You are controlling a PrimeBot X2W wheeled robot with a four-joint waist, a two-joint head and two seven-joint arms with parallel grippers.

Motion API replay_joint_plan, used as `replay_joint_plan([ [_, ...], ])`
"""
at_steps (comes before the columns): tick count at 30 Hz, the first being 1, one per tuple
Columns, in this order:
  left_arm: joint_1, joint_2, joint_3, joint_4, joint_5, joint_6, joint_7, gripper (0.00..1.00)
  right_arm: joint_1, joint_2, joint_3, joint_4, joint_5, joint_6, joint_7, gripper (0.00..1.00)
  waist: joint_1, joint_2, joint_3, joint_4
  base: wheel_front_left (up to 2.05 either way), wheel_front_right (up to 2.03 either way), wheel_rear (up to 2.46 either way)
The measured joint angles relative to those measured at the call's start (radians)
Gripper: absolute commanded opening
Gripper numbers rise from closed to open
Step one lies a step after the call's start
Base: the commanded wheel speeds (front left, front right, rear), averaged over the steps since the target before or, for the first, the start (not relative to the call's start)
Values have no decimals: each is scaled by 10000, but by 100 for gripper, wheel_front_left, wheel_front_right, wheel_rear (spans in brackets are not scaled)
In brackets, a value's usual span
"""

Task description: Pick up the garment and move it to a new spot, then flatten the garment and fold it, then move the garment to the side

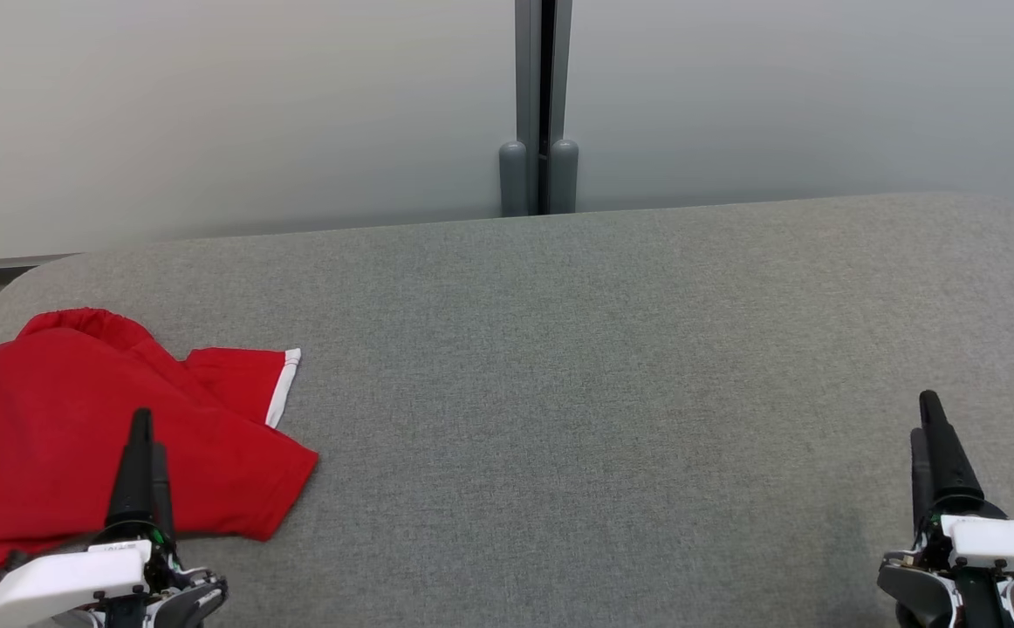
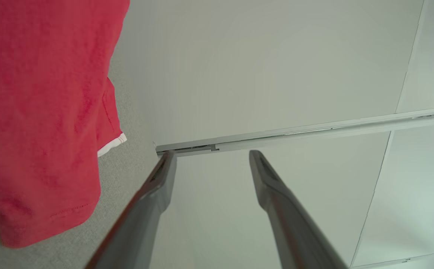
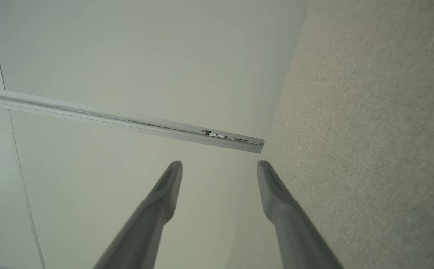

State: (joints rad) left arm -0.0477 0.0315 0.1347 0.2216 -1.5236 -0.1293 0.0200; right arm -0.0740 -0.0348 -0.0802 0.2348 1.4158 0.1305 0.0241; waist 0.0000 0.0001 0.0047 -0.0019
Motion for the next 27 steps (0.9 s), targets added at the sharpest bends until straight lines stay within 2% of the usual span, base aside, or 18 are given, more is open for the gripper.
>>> replay_joint_plan([
  [13, -37, 36, 523, -840, 1292, 0, -477, 100, -164, -12, -4, -993, -2963, 0, -497, 100, 0, 0, 20, 17, 0, 0, 0],
  [18, -99, 58, 324, -1377, 2640, 0, -692, 100, -305, -21, 320, -1540, -4857, 0, -700, 100, 0, 0, 40, 22, 0, 0, 0],
  [27, -82, 73, 19, -1868, 4939, 0, -1001, 100, -365, -324, 1197, -1889, -7403, 0, -978, 100, 0, 0, 75, 16, 0, 0, 0],
])
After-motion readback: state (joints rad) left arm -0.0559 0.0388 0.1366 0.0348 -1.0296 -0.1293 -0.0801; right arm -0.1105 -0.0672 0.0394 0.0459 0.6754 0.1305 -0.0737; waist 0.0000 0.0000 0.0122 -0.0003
